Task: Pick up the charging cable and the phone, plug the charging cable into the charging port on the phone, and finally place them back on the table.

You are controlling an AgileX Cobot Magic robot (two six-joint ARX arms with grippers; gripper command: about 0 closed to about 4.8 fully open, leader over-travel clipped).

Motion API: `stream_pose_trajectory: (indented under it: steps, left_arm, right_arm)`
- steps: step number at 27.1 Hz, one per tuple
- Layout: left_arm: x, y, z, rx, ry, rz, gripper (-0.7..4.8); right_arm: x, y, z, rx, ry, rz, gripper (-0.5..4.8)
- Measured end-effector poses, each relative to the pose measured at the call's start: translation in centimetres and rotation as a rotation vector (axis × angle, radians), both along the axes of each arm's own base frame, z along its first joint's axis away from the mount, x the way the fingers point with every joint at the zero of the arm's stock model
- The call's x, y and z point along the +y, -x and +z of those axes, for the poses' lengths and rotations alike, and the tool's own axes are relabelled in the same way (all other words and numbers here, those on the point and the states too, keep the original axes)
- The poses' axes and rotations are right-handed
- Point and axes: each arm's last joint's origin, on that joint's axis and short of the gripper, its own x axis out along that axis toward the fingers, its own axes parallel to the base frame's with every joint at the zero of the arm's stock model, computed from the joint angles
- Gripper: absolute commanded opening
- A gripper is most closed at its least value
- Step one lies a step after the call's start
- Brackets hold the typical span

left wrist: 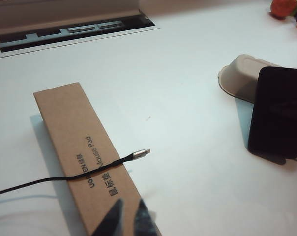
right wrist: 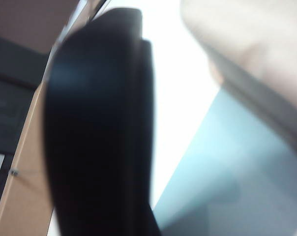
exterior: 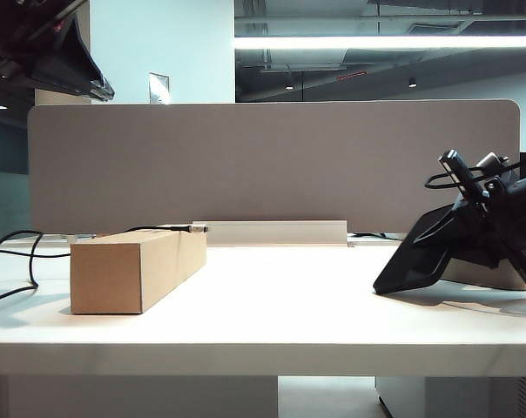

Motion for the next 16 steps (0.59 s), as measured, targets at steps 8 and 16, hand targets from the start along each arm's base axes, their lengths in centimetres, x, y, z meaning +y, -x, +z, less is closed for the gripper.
stream_pose_trajectory:
  steps: [8,16]
  left_arm:
    - [-0.8,-2.3,0.5,-0.040,-0.054,-0.039,0.30]
    - [-3.9,-6.3,1.3,-0.049,-0.151,-0.148,0.30]
  right_arm:
    - [0.2,1.0,2.9,-0.060,0.009,0.060,-0.07]
    - [0.4,2.0,6.6,-0.187,-0.016,0.154,-0.07]
